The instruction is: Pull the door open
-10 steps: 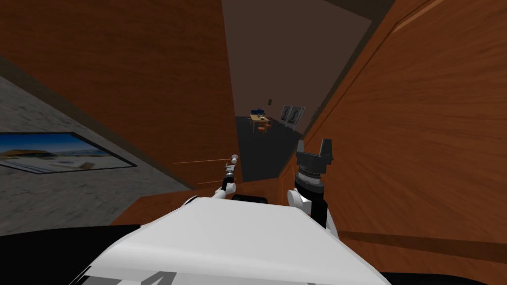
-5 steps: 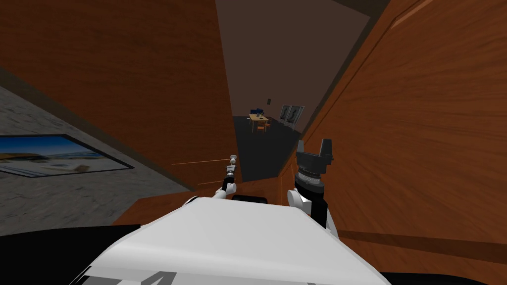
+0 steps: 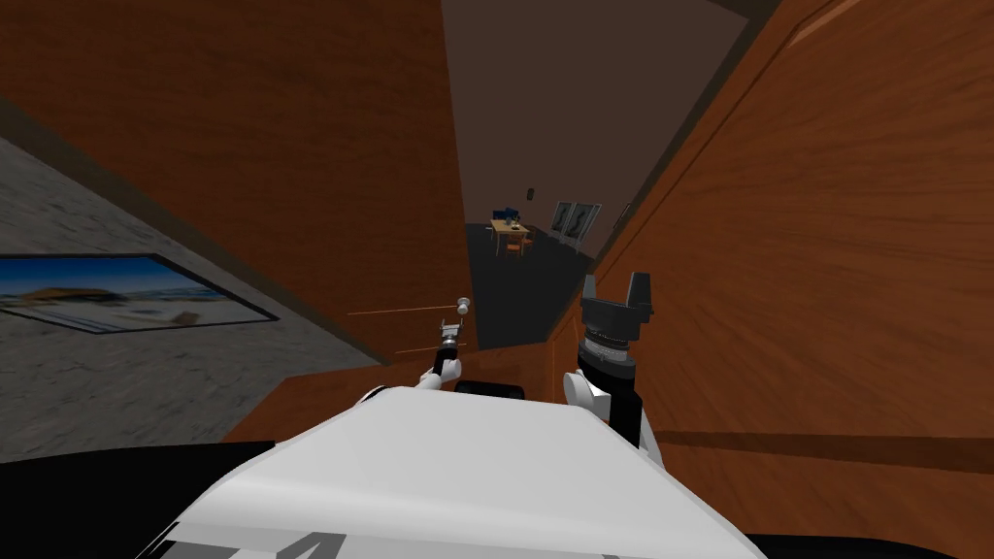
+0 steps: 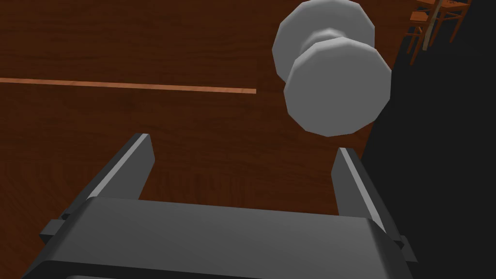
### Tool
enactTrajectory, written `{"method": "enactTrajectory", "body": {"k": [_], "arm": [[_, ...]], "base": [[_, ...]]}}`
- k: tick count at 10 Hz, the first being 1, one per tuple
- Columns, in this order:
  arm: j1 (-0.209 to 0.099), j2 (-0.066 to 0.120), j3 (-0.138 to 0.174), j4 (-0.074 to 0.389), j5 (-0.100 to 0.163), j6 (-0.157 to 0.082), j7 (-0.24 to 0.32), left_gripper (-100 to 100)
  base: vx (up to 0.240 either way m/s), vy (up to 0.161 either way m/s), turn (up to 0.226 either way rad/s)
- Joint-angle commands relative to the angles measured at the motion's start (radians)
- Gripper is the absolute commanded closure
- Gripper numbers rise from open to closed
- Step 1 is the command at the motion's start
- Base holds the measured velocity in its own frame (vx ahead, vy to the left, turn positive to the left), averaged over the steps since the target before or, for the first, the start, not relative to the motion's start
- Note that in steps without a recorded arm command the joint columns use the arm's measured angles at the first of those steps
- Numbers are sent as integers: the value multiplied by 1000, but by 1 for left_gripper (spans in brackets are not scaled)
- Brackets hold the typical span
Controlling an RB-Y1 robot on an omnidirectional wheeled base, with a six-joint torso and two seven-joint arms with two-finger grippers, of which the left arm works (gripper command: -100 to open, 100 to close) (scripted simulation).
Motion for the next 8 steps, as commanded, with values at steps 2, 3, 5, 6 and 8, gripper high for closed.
{"method": "enactTrajectory", "body": {"k": [2, 3, 5, 6, 8], "arm": [[22, 25, 17, -7, 21, 24, 6, -100], [30, 37, 20, -25, 21, 43, 8, -100], [29, 40, 15, -52, -13, 64, 0, -100], [29, 40, 15, -52, -13, 64, 0, -100], [19, 37, 9, -61, -48, 71, -7, -100]], "base": [[-185, 71, 66], [-41, 31, 132], [12, -14, 98], [21, -11, 38], [13, -3, 16]]}}
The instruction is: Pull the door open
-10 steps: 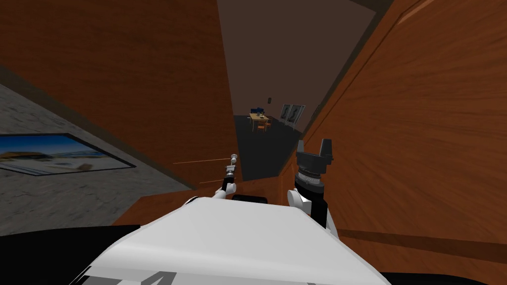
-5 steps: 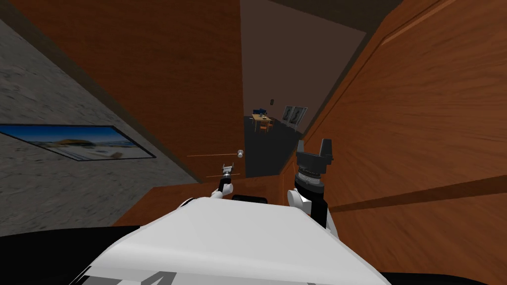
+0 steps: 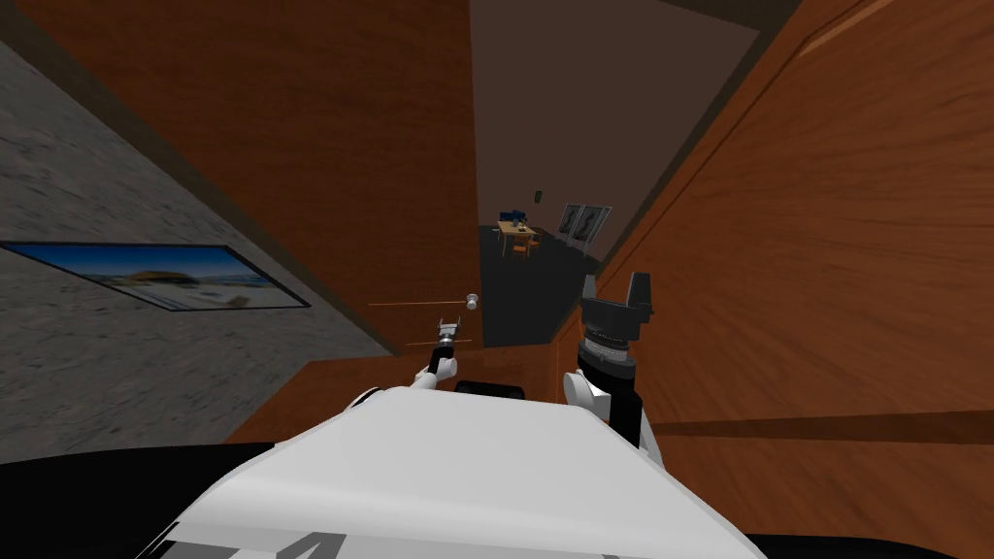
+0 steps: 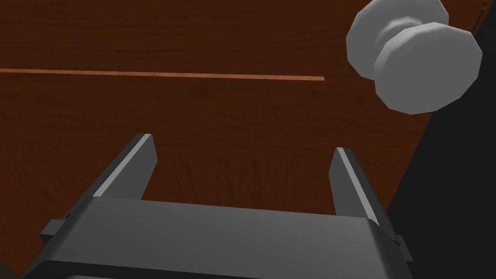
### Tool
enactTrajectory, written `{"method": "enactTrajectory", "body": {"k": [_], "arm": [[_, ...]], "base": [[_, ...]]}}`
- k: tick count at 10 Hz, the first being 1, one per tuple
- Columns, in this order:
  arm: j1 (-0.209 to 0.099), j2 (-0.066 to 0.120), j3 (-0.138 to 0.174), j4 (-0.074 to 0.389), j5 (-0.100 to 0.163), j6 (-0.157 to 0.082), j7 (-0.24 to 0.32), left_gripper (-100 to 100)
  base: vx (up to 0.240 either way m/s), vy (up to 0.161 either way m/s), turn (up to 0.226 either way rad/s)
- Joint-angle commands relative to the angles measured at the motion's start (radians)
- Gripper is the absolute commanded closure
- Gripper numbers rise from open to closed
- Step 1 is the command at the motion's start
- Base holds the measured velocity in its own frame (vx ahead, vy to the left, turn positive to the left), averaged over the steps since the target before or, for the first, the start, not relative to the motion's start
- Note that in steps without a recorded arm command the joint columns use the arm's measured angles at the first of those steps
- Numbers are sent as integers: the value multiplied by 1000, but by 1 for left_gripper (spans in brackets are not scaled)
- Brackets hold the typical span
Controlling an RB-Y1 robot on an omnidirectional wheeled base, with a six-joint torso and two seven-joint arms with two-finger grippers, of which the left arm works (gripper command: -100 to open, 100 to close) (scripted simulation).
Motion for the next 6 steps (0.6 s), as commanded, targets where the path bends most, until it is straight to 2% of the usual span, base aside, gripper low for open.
{"method": "enactTrajectory", "body": {"k": [1, 2, 3, 4, 5, 6], "arm": [[-4, -6, -5, -22, -33, 13, -13, -100], [-4, -6, -5, -22, -33, 13, -13, -100], [-20, -15, -13, -22, -60, 15, -18, -100], [-34, -29, -21, -15, -72, 9, -20, -100], [-50, -57, -31, 13, -58, -16, -14, -100], [-54, -73, -32, 28, -36, -35, -9, -100]], "base": [[1, -2, 16], [-6, 0, -9], [-18, 6, -58], [-41, 18, -131], [-80, 8, -208], [-70, -14, -94]]}}
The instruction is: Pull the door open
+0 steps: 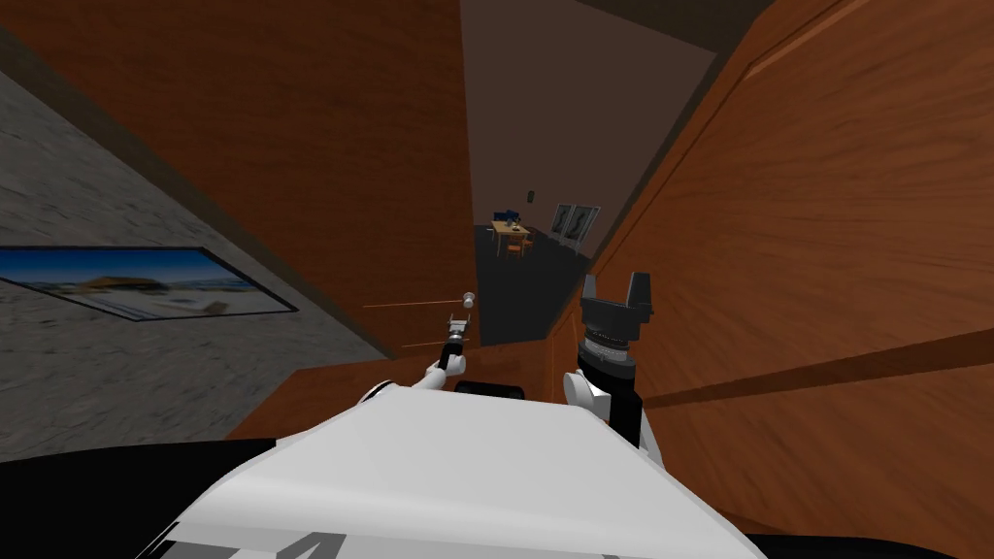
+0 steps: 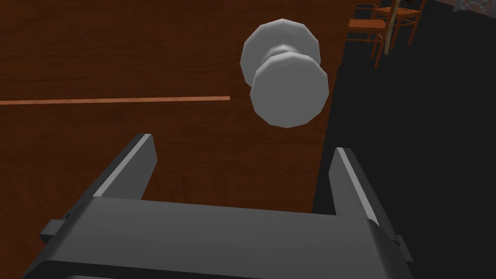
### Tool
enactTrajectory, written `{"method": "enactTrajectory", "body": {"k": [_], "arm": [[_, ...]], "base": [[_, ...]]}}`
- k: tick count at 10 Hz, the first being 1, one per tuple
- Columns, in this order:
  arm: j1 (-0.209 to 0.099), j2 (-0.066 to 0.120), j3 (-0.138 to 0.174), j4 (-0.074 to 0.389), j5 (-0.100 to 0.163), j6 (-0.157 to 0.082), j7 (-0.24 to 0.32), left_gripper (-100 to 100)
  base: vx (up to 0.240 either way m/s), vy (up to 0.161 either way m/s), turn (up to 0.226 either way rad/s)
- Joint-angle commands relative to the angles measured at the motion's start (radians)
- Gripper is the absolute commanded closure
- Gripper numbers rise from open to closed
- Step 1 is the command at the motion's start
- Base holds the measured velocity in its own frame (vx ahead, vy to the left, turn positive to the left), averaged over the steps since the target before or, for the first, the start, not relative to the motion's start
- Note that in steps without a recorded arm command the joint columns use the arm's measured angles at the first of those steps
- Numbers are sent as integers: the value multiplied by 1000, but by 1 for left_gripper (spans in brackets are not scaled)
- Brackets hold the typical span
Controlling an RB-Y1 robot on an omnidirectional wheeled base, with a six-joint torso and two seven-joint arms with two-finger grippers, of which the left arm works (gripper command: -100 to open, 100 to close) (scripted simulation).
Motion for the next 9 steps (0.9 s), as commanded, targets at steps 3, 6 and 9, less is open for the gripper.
{"method": "enactTrajectory", "body": {"k": [3, 6, 9], "arm": [[4, -41, 3, 14, 50, -40, -11, -100], [15, -14, 4, -3, 50, -24, -20, -100], [17, 20, 6, 4, 57, -19, -25, -100]], "base": [[-56, -56, 26], [-92, -40, 71], [-133, -13, 128]]}}
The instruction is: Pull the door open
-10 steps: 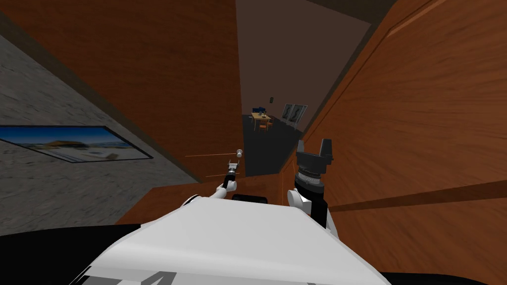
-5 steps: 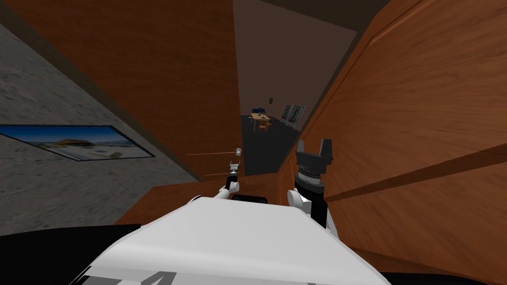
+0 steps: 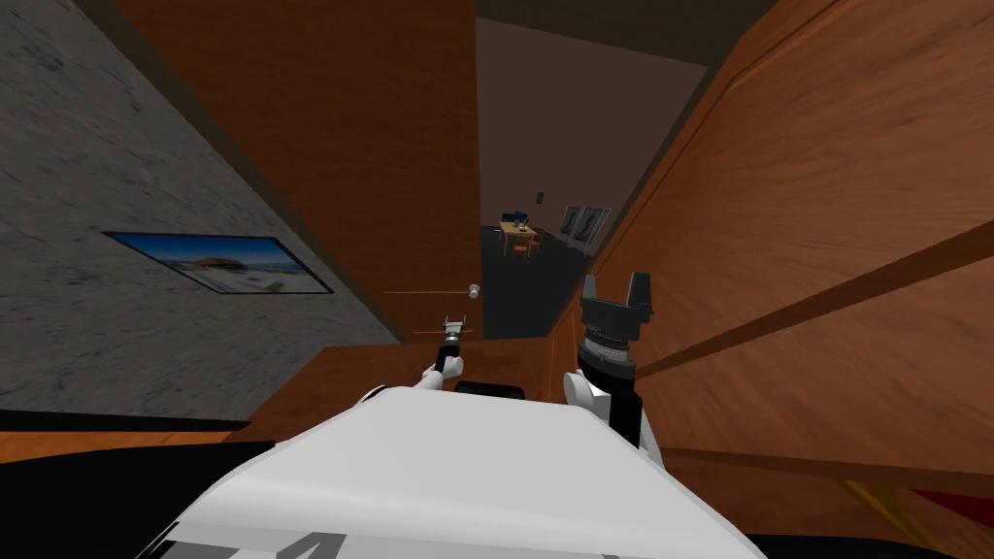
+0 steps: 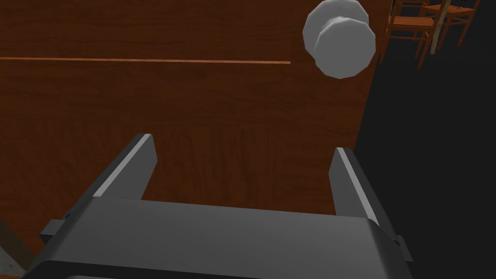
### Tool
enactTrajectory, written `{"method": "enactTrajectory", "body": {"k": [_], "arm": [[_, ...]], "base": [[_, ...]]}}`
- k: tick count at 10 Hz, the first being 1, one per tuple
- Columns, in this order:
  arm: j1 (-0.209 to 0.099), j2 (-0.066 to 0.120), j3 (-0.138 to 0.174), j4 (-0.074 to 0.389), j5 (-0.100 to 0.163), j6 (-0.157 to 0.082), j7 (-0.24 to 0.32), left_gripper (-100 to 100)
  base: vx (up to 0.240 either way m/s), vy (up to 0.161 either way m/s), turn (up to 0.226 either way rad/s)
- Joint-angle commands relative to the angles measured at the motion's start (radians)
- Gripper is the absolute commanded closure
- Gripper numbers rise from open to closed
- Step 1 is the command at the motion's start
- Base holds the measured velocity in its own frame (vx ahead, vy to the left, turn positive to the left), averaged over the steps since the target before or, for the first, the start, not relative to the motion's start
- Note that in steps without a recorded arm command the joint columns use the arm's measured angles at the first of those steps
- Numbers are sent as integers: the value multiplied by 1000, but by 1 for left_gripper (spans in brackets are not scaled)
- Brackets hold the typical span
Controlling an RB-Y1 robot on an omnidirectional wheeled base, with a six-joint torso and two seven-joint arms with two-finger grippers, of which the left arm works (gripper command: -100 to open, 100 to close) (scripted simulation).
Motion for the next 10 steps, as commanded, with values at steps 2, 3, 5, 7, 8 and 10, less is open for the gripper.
{"method": "enactTrajectory", "body": {"k": [2, 3, 5, 7, 8, 10], "arm": [[-18, 32, 1, 44, 6, -12, 12, -100], [-17, 49, 3, 47, 11, -10, 16, -100], [-19, 49, 4, 47, 12, -16, 40, -100], [-19, 41, 3, 45, 11, -19, 50, -100], [-20, 37, 3, 45, 10, -20, 54, -100], [-20, 28, 3, 43, 7, -23, 63, -100]], "base": [[-79, -15, 89], [-135, -5, 191], [53, -10, -202], [173, 5, -125], [184, 13, -110], [205, 4, -96]]}}
